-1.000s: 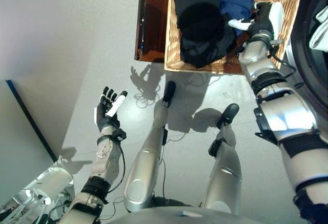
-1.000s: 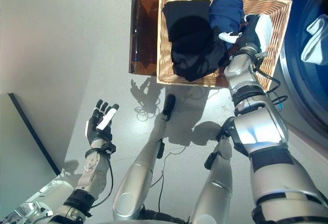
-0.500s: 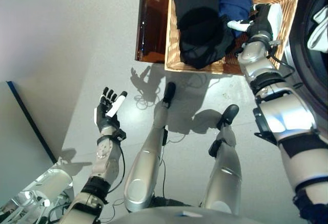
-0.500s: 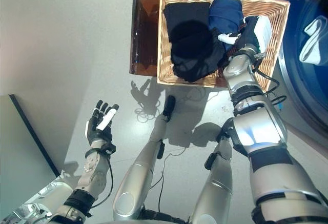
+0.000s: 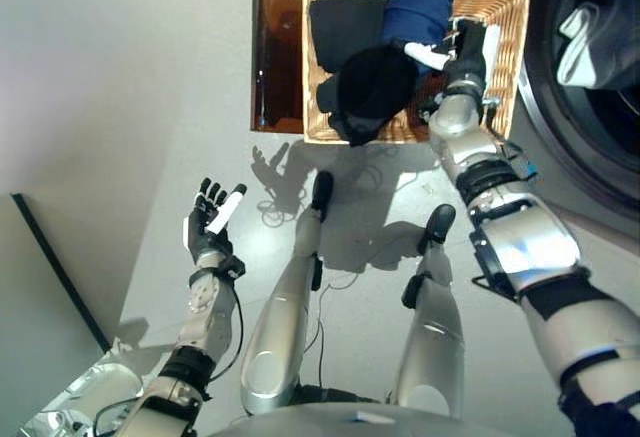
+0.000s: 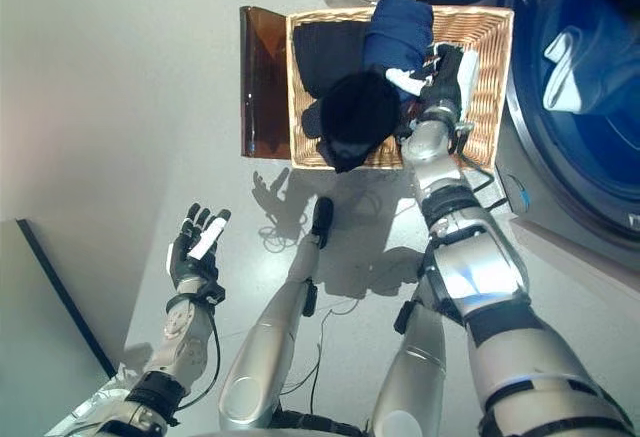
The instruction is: Pick up the clothes and place them into the washing machine
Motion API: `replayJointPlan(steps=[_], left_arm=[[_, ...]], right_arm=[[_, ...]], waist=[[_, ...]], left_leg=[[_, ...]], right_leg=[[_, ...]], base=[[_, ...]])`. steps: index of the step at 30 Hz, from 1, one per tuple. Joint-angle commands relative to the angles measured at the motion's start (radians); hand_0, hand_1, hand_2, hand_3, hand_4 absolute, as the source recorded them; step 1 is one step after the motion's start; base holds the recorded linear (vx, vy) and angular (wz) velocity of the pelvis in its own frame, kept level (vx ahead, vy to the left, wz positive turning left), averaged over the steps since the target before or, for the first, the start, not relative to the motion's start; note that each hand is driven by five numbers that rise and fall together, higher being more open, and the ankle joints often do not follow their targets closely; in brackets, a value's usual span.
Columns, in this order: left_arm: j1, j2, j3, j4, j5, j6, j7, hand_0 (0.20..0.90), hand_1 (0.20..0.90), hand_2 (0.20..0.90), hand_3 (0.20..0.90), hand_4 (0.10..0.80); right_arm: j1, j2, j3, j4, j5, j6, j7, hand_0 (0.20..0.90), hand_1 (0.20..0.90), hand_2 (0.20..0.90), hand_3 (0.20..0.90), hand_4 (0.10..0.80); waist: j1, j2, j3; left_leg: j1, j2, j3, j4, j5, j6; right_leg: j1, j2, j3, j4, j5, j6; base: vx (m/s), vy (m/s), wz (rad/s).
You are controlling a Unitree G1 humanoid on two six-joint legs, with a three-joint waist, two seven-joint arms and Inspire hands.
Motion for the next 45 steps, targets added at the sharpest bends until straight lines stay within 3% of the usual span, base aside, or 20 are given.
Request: replayJointPlan(steps=[1,29,37,45], left_arm=[[0.033,0.037,0.039,0.005,-0.006,-0.046,0.013,0.9,0.9,0.9,0.9,0.8],[0.053,-0.008,0.045,0.085,-0.044,-0.018,-0.019,0.9,0.9,0.9,0.9,0.8],[0.066,-0.019,0.037,0.084,-0.053,-0.019,-0.029,0.9,0.9,0.9,0.9,0.8],[0.076,-0.019,0.022,0.064,-0.061,-0.026,-0.046,0.9,0.9,0.9,0.9,0.8]], right_arm=[[-0.044,0.02,-0.011,-0.147,0.049,-0.135,-0.011,0.2,0.2,0.2,0.2,0.3],[0.165,0.082,-0.228,-0.429,0.495,-0.337,0.068,0.2,0.2,0.2,0.2,0.3],[0.181,0.04,-0.308,-0.443,0.529,-0.383,0.028,0.2,0.2,0.2,0.2,0.3],[0.126,-0.05,-0.364,-0.333,0.582,-0.398,0.007,0.2,0.2,0.2,0.2,0.3]], waist=[[-0.01,-0.037,0.0],[-0.082,-0.015,-0.021],[-0.094,0.0,-0.03],[-0.094,0.02,-0.032]], left_leg=[[0.051,-0.025,0.066,-0.008,-0.072,-0.041],[0.17,-0.017,0.139,0.002,-0.114,-0.037],[0.178,-0.019,0.147,-0.001,-0.12,-0.036],[0.175,-0.024,0.152,-0.004,-0.123,-0.036]], right_leg=[[0.056,-0.003,0.048,0.047,-0.094,-0.011],[0.135,-0.004,0.101,0.021,-0.094,-0.016],[0.137,-0.004,0.113,0.016,-0.094,-0.016],[0.13,-0.007,0.124,0.013,-0.095,-0.015]], base=[[0.014,-0.009,-0.15],[0.015,-0.008,-0.08],[0.005,-0.002,-0.07],[0.009,-0.005,-0.05]])
